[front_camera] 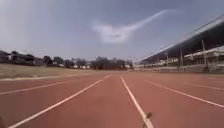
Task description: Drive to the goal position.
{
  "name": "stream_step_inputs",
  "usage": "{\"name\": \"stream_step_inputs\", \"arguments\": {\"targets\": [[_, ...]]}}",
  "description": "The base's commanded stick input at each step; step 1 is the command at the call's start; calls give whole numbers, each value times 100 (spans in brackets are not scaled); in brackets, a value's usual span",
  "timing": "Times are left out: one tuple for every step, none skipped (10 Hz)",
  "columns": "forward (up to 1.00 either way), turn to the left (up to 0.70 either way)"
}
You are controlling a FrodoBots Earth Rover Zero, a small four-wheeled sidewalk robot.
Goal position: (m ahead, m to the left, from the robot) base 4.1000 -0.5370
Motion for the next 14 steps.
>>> {"name": "stream_step_inputs", "arguments": {"targets": [[70,0],[70,0],[70,0],[70,0],[70,0],[70,0],[70,0],[70,0],[70,0],[70,0],[70,0],[70,0],[70,0],[70,0]]}}
